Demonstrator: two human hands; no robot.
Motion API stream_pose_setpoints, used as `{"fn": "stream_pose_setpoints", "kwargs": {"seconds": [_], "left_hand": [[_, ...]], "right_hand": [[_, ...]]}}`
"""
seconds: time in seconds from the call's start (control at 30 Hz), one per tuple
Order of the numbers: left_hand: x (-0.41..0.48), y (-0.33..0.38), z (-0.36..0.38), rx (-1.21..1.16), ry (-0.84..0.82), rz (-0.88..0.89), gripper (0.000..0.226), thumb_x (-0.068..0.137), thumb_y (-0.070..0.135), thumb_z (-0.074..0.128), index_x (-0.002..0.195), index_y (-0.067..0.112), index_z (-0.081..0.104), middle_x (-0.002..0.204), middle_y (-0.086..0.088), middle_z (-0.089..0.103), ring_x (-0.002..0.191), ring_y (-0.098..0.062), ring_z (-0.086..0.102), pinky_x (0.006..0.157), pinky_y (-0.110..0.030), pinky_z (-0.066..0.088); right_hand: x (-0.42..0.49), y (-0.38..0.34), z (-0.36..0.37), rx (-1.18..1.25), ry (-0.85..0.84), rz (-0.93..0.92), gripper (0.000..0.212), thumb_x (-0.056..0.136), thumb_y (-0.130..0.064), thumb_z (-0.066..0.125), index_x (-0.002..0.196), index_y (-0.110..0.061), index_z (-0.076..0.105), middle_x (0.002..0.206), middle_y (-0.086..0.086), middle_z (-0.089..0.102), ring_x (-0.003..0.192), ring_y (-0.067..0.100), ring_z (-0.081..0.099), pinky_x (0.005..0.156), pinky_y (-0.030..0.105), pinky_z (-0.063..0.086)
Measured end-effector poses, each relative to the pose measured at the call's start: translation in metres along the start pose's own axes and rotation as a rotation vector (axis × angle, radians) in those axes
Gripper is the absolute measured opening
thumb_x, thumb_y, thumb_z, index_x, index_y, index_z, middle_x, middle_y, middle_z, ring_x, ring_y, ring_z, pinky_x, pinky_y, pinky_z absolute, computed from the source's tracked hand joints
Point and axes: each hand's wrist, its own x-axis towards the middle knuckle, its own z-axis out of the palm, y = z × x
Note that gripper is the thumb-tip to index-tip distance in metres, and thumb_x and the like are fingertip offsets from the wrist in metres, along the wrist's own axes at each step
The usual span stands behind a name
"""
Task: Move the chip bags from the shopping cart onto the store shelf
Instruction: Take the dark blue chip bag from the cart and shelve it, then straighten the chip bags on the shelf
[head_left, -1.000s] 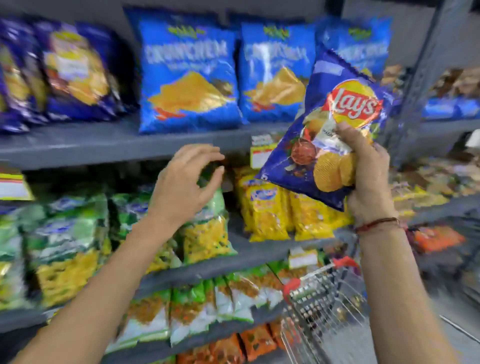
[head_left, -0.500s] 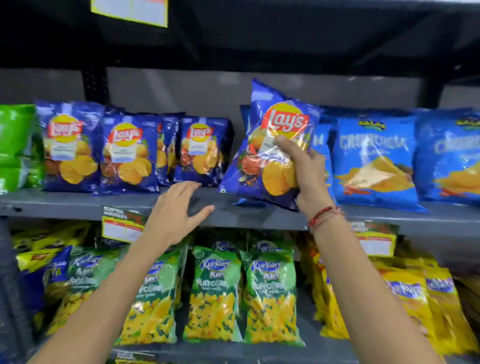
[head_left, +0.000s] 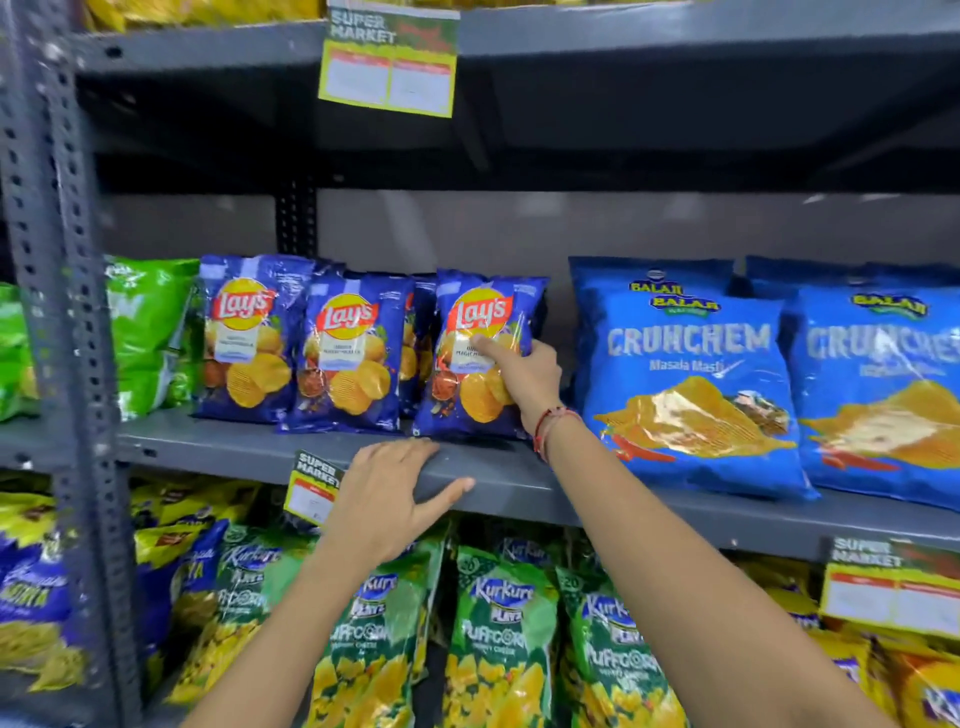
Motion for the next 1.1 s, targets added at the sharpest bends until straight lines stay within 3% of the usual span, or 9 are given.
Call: {"fn": "stream_pose_setpoints", "kwargs": {"seconds": [0.23, 0.5, 0.6, 0.67, 0.77, 0.97, 1.1], "left_hand": [[-0.001, -0.002, 0.006, -0.003, 0.065, 0.002, 0.068, 0.081, 0.07, 0.033, 0.114, 0.019, 0.062, 0.112, 0.004, 0.069, 0.104, -0.014, 0.062, 0.094, -0.032, 0.043], [-0.003, 0.0, 0.008, -0.007, 0.083, -0.027, 0.069, 0.08, 0.071, 0.031, 0.111, 0.019, 0.064, 0.111, 0.005, 0.07, 0.106, -0.012, 0.062, 0.093, -0.027, 0.036], [-0.003, 0.0, 0.007, -0.011, 0.079, -0.026, 0.069, 0.08, 0.071, 0.031, 0.111, 0.018, 0.064, 0.111, 0.003, 0.07, 0.107, -0.013, 0.062, 0.093, -0.027, 0.034], [-0.003, 0.0, 0.007, -0.011, 0.079, -0.022, 0.07, 0.08, 0.071, 0.031, 0.111, 0.018, 0.065, 0.112, 0.003, 0.07, 0.107, -0.013, 0.063, 0.092, -0.025, 0.032], [-0.003, 0.002, 0.005, -0.01, 0.071, -0.014, 0.076, 0.079, 0.073, 0.026, 0.112, 0.017, 0.065, 0.114, 0.001, 0.07, 0.108, -0.014, 0.063, 0.092, -0.024, 0.029], [-0.004, 0.001, 0.005, -0.007, 0.059, -0.007, 0.077, 0.079, 0.073, 0.025, 0.113, 0.016, 0.065, 0.114, 0.0, 0.07, 0.108, -0.016, 0.063, 0.091, -0.024, 0.028], [-0.004, 0.0, 0.006, 0.001, 0.066, -0.007, 0.076, 0.079, 0.073, 0.026, 0.111, 0.016, 0.065, 0.112, 0.0, 0.071, 0.106, -0.015, 0.064, 0.09, -0.024, 0.029]], "right_hand": [[0.013, 0.018, 0.008, -0.106, 0.058, 0.036, 0.03, 0.068, -0.048, 0.077, 0.08, -0.026, 0.06, 0.09, 0.0, 0.063, 0.097, 0.024, 0.063, 0.093, 0.038, 0.05], [0.008, 0.02, 0.017, -0.086, 0.117, -0.019, 0.053, 0.073, -0.046, 0.075, 0.108, -0.009, 0.062, 0.107, 0.007, 0.068, 0.089, 0.016, 0.057, 0.08, 0.027, 0.044], [0.008, 0.02, 0.021, -0.029, 0.109, -0.014, 0.056, 0.074, -0.043, 0.075, 0.112, -0.006, 0.061, 0.112, 0.009, 0.068, 0.099, 0.021, 0.062, 0.083, 0.029, 0.047], [0.006, 0.02, 0.025, -0.059, 0.074, -0.004, 0.069, 0.071, -0.049, 0.075, 0.122, -0.007, 0.056, 0.121, 0.011, 0.064, 0.112, 0.025, 0.06, 0.088, 0.03, 0.047], [0.002, 0.021, 0.028, -0.168, 0.042, -0.001, 0.089, 0.064, -0.062, 0.071, 0.132, -0.01, 0.048, 0.13, 0.013, 0.057, 0.122, 0.031, 0.052, 0.102, 0.044, 0.045], [-0.002, 0.016, 0.024, -0.22, 0.101, -0.077, 0.071, 0.073, -0.052, 0.071, 0.12, -0.003, 0.051, 0.118, 0.016, 0.062, 0.108, 0.031, 0.06, 0.092, 0.041, 0.051], [-0.005, 0.012, 0.026, -0.261, 0.129, -0.148, 0.073, 0.075, -0.052, 0.07, 0.12, 0.002, 0.048, 0.116, 0.018, 0.062, 0.11, 0.032, 0.059, 0.091, 0.046, 0.051]]}}
